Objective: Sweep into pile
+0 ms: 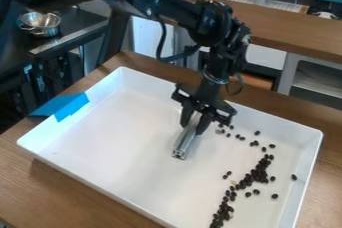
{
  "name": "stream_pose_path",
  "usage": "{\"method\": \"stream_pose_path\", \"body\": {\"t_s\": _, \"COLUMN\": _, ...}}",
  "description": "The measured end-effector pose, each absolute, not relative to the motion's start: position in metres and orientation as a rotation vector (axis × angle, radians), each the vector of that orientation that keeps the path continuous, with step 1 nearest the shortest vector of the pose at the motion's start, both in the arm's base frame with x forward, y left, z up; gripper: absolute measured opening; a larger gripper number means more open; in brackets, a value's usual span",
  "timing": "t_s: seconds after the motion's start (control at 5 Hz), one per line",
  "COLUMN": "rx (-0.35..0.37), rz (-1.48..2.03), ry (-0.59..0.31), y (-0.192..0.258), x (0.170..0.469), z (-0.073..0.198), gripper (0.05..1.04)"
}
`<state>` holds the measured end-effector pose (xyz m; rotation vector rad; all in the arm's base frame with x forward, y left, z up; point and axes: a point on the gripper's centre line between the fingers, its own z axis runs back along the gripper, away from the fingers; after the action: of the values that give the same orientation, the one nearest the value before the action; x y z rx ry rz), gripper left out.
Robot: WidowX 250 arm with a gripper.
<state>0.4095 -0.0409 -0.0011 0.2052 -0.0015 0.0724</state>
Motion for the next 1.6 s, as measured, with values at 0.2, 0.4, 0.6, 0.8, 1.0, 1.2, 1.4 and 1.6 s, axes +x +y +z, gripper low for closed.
{"method": "stream_pose_path", "body": {"t_s": 0.2, "rx": 0.187, "rz": 0.020, "ry": -0.008, "y": -0.049, "x": 0.408, "z": -0.002, "gripper": 0.344}}
{"method": "stream_pose_path", "body": {"t_s": 0.4, "rx": 0.172, "rz": -0.032, "ry": -0.024, "y": -0.060, "x": 0.408, "z": -0.002, "gripper": 0.344}}
{"method": "stream_pose_path", "body": {"t_s": 0.6, "rx": 0.152, "rz": -0.058, "ry": -0.038, "y": -0.062, "x": 0.408, "z": -0.002, "gripper": 0.344}}
{"method": "stream_pose_path", "body": {"t_s": 0.8, "rx": 0.121, "rz": -0.135, "ry": -0.058, "y": -0.070, "x": 0.408, "z": -0.001, "gripper": 0.344}}
{"method": "stream_pose_path", "body": {"t_s": 1.0, "rx": 0.095, "rz": -0.200, "ry": -0.078, "y": -0.083, "x": 0.405, "z": 0.000, "gripper": 0.344}}
{"method": "stream_pose_path", "body": {"t_s": 1.2, "rx": 0.063, "rz": -0.234, "ry": -0.078, "y": -0.090, "x": 0.404, "z": 0.000, "gripper": 0.344}}
{"method": "stream_pose_path", "body": {"t_s": 1.4, "rx": 0.031, "rz": -0.250, "ry": -0.082, "y": -0.102, "x": 0.404, "z": 0.003, "gripper": 0.344}}
{"method": "stream_pose_path", "body": {"t_s": 1.6, "rx": -0.004, "rz": -0.291, "ry": -0.077, "y": -0.129, "x": 0.398, "z": 0.005, "gripper": 0.344}}
